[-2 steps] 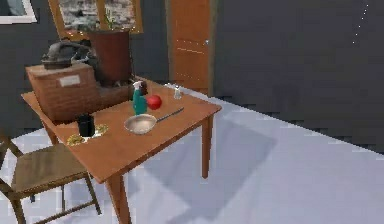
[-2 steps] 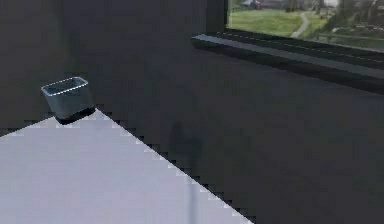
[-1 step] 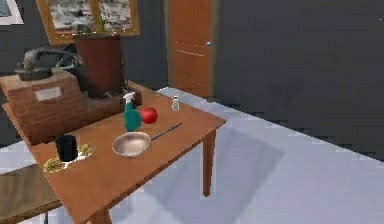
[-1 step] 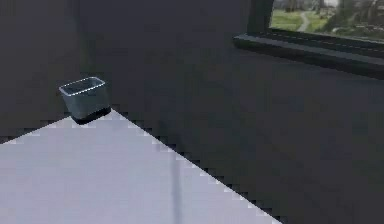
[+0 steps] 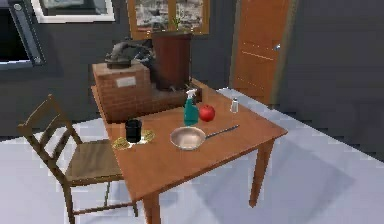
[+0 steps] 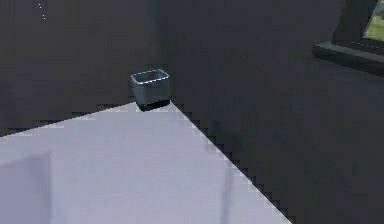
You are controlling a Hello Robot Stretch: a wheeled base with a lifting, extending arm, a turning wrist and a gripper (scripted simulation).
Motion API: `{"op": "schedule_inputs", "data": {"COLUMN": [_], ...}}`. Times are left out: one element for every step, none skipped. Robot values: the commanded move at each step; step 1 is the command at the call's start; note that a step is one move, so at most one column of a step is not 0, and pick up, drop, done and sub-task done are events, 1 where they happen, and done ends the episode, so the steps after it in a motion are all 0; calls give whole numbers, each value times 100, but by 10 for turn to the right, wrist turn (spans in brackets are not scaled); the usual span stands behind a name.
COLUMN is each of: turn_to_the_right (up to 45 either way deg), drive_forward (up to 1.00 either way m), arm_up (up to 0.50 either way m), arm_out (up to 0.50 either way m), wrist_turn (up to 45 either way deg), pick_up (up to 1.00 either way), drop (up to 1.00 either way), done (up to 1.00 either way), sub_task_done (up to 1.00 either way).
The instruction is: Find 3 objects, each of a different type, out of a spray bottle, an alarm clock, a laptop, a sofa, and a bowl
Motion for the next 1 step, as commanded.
{"op": "schedule_inputs", "data": {"turn_to_the_right": [0], "drive_forward": [0], "arm_up": [0], "arm_out": [0], "wrist_turn": [0], "pick_up": [0], "drop": [0], "done": [100], "sub_task_done": [0]}}
